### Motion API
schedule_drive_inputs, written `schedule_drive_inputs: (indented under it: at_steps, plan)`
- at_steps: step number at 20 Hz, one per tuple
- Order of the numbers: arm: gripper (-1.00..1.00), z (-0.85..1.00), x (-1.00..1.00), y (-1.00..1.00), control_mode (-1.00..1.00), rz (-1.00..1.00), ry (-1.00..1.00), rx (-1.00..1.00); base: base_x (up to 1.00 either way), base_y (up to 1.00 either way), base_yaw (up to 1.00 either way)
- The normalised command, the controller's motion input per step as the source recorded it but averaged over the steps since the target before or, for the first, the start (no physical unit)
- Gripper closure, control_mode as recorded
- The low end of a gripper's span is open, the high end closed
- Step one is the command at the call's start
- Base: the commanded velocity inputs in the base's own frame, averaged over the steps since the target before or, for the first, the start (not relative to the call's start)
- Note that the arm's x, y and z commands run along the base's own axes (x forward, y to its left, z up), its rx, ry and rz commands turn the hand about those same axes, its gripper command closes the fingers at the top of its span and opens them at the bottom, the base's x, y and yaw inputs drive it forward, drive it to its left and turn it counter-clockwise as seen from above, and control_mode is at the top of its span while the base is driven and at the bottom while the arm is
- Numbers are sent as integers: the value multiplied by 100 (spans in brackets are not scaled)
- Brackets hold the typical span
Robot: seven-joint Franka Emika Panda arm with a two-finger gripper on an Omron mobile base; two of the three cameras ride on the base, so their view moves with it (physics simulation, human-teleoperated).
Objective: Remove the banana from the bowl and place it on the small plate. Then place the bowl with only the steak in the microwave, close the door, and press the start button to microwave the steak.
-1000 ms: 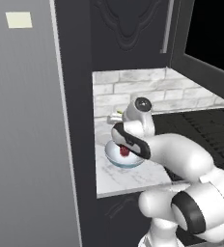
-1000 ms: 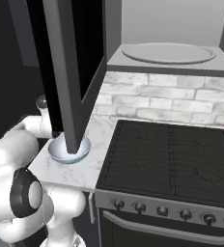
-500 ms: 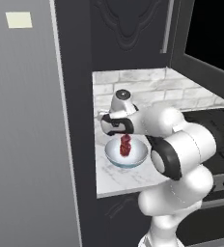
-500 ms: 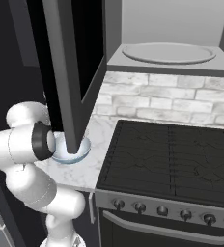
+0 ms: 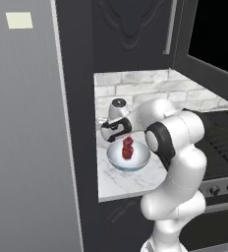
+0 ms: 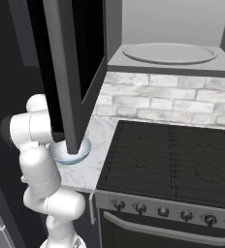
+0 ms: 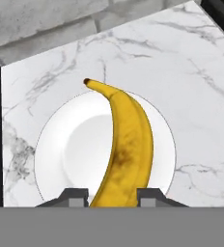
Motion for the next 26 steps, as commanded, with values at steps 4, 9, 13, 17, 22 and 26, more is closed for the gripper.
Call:
schedule_drive_inputs:
  at_steps: [4, 9, 13, 17, 22, 26]
  plan:
    - [100, -50, 0, -1, -100, 0, 0, 7, 0, 0, 0]
    - [100, -24, 0, -2, -100, -1, 0, 5, 0, 0, 0]
    - [-100, 0, 0, 0, -100, -6, 0, 0, 0, 0, 0]
    - [-100, 20, -6, -8, -100, -10, -2, 0, 0, 0, 0]
    - [-100, 30, -1, -5, -100, -8, -4, 0, 0, 0, 0]
    - [-100, 64, -12, -8, -100, -3, -16, 0, 0, 0, 0]
